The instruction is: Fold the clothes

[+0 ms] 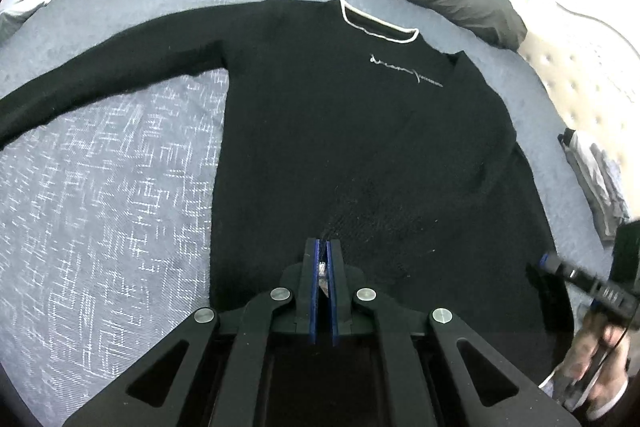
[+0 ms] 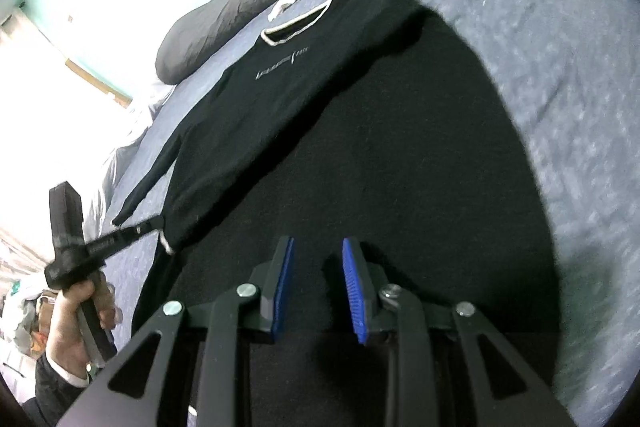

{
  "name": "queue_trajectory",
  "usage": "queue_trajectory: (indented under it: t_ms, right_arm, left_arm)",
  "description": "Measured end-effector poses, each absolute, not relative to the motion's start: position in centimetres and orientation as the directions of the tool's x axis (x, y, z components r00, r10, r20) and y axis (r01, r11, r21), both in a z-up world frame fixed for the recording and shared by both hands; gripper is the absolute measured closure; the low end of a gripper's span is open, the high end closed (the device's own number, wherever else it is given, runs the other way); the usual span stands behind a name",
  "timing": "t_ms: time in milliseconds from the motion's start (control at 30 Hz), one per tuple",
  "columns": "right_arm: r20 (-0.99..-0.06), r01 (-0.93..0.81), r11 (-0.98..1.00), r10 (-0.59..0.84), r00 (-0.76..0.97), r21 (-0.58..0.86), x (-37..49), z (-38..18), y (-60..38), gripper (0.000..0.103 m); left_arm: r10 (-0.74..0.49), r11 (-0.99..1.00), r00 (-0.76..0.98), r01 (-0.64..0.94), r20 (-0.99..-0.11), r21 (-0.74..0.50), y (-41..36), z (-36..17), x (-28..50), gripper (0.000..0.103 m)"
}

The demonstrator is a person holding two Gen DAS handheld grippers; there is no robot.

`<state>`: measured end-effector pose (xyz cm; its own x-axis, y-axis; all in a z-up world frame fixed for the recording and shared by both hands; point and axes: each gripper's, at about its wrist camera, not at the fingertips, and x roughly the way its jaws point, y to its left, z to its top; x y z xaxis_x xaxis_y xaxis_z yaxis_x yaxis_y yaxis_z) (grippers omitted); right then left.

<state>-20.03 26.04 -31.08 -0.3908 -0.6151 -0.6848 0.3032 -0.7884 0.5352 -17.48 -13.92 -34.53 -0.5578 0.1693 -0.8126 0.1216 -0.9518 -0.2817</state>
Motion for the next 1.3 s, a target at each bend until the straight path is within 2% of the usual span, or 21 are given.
queue_trajectory:
  t_ms: [33, 67, 133, 267, 400, 700, 933, 1000, 1100, 1167, 1200, 1233, 1300]
  right_arm:
    - [-0.688, 0.309, -0.795, -0.607, -0.398, 0.523, -20.5, -30.6, 26.2, 0.074]
    - [-0.696, 0.320, -0.806, -0.592, -0.407, 0.499, -21.2, -30.1, 26.3, 0.063]
    - [-0.716, 0.342, -0.825, -0.561, -0.415, 0.449, -22.8, -29.3, 26.5, 0.049]
    - [-0.759, 0.382, -0.862, -0.485, -0.434, 0.332, -27.2, -27.6, 27.1, 0.049]
    - [-0.795, 0.345, -0.909, -0.382, -0.471, 0.232, -32.2, -26.7, 28.7, 0.049]
    - [-0.834, 0.420, -0.907, -0.207, -0.511, -0.032, -38.8, -28.3, 26.9, 0.049]
    - [-0.852, 0.461, -0.882, -0.169, -0.496, -0.093, -40.2, -30.5, 25.1, 0.049]
    - [-0.849, 0.459, -0.881, -0.152, -0.506, -0.115, -40.6, -30.9, 24.7, 0.054]
    - [-0.846, 0.453, -0.885, -0.153, -0.511, -0.113, -41.2, -31.3, 24.2, 0.068]
    - [-0.841, 0.447, -0.889, -0.161, -0.516, -0.104, -41.3, -31.4, 24.3, 0.088]
    - [-0.837, 0.442, -0.892, -0.166, -0.521, -0.099, -41.2, -31.3, 24.4, 0.089]
    - [-0.833, 0.436, -0.895, -0.170, -0.527, -0.093, -41.1, -31.2, 24.6, 0.095]
    - [-0.822, 0.403, -0.912, -0.175, -0.542, -0.071, -40.8, -31.0, 25.3, 0.095]
  left_arm:
    - [0.173, -0.951, -0.554, 0.122, -0.814, -0.285, -13.9, -34.6, -17.4, 0.099]
    - [0.177, -0.950, -0.551, 0.121, -0.816, -0.288, -13.9, -34.7, -17.3, 0.099]
    - [0.180, -0.949, -0.546, 0.123, -0.818, -0.291, -13.9, -34.9, -17.1, 0.099]
    - [0.180, -0.948, -0.538, 0.128, -0.824, -0.291, -13.9, -35.2, -17.2, 0.099]
    - [0.183, -0.948, -0.525, 0.131, -0.831, -0.291, -13.9, -35.7, -17.4, 0.099]
    - [0.197, -0.944, -0.510, 0.132, -0.838, -0.302, -14.0, -36.5, -17.5, 0.099]
    - [0.200, -0.944, -0.506, 0.129, -0.839, -0.303, -13.9, -36.8, -17.5, 0.099]
    - [0.199, -0.945, -0.505, 0.129, -0.840, -0.302, -13.9, -36.8, -17.5, 0.099]
    - [0.199, -0.945, -0.503, 0.129, -0.841, -0.301, -14.0, -36.9, -17.6, 0.099]
    - [0.198, -0.946, -0.501, 0.128, -0.842, -0.298, -13.9, -36.9, -17.5, 0.099]
    - [0.196, -0.947, -0.500, 0.127, -0.844, -0.296, -13.9, -37.0, -17.5, 0.099]
    - [0.195, -0.948, -0.498, 0.126, -0.845, -0.293, -13.8, -37.0, -17.5, 0.099]
    - [0.191, -0.950, -0.497, 0.123, -0.846, -0.287, -13.8, -37.0, -17.5, 0.099]
